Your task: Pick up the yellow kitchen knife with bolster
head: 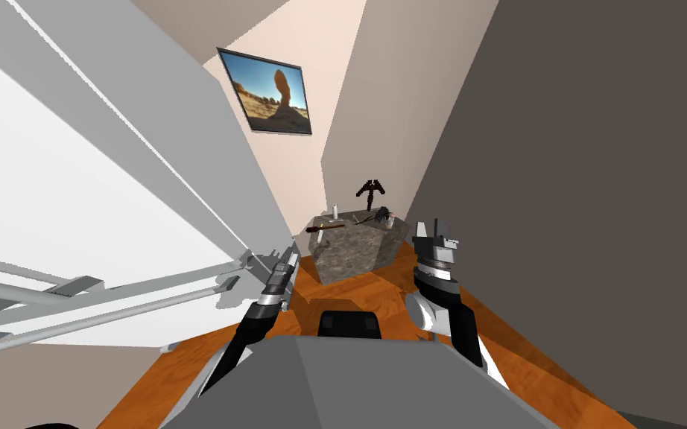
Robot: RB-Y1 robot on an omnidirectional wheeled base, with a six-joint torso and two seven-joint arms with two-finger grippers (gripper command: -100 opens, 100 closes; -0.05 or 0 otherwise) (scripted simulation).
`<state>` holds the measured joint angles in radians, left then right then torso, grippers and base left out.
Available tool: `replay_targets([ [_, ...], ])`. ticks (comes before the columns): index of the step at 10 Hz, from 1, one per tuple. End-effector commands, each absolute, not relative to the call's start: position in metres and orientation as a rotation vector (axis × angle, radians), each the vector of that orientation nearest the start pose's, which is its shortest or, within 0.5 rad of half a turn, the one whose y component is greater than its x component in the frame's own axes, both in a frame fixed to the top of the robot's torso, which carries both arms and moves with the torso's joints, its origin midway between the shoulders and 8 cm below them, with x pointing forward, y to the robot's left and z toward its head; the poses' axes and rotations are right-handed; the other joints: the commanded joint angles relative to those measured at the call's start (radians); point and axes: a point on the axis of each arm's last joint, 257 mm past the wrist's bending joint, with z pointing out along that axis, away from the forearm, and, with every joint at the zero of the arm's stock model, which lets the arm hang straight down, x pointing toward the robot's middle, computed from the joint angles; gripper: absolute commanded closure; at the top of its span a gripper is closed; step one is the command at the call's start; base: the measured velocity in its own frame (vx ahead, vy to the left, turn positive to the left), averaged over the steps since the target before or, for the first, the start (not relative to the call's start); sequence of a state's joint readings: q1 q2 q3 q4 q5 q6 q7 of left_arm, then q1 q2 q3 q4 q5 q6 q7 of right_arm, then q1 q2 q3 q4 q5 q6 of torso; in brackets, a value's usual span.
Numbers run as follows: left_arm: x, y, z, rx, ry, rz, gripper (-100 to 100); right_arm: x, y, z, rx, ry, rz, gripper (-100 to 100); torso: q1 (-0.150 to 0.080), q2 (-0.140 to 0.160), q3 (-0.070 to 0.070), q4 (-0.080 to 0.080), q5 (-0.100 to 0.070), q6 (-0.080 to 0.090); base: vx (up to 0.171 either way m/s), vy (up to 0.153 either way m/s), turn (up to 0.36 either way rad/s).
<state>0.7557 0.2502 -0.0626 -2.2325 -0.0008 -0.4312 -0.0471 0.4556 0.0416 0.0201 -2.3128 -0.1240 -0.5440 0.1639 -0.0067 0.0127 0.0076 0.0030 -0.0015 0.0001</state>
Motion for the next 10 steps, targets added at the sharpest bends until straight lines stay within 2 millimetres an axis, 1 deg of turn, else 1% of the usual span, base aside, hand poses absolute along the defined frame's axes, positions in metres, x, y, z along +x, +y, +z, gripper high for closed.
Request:
replay_targets([
  [1,0.317,0.272,-0.129,-0.772,1.159,-1.136,-100,0.329,-0.286,0.060,0.622,0.459,1.282,0,0.000,0.000,0.000,0.000,0.000,0.000,-0.155,-0.106,-0.235],
  [2,0.317,0.272,-0.130,-0.774,1.160,-1.134,-100,0.329,-0.286,0.060,0.622,0.459,1.282,0,0.001,-0.001,-0.001,0.000,0.000,0.000,-0.127,-0.052,-0.087],
  [4,0.297,0.272,-0.159,-0.805,1.256,-1.118,-100,0.329,-0.286,0.060,0.622,0.459,1.282,0,0.004,-0.004,-0.002,-0.001,0.001,0.000,-0.109,-0.082,-0.199],
  [5,0.285,0.273,-0.176,-0.828,1.307,-1.108,-100,0.329,-0.286,0.060,0.622,0.459,1.282,0,0.002,-0.004,-0.002,-0.001,0.000,0.000,-0.147,-0.141,-0.390],
  [6,0.281,0.274,-0.180,-0.841,1.319,-1.099,-100,0.329,-0.286,0.060,0.622,0.459,1.282,0,0.000,-0.002,-0.002,-0.001,0.000,0.001,-0.100,-0.100,-0.099],
  [7,0.270,0.274,-0.194,-0.857,1.366,-1.095,-100,0.329,-0.286,0.060,0.622,0.459,1.282,0,0.002,-0.004,-0.002,-0.001,0.000,-0.001,-0.067,-0.086,-0.195],
  [8,0.265,0.276,-0.199,-0.874,1.378,-1.083,-100,0.329,-0.286,0.060,0.622,0.459,1.282,0,0.003,-0.006,-0.003,-0.001,0.001,0.000,-0.040,-0.051,-0.094],
  [9,0.252,0.277,-0.214,-0.897,1.430,-1.075,-100,0.329,-0.286,0.060,0.622,0.459,1.282,0,0.006,-0.008,-0.004,-0.002,0.001,0.000,-0.043,-0.060,-0.235],
  [10,0.247,0.278,-0.218,-0.909,1.438,-1.067,-100,0.329,-0.286,0.060,0.622,0.459,1.282,0,0.006,-0.008,-0.005,-0.002,0.001,0.000,-0.037,-0.046,-0.126],
])
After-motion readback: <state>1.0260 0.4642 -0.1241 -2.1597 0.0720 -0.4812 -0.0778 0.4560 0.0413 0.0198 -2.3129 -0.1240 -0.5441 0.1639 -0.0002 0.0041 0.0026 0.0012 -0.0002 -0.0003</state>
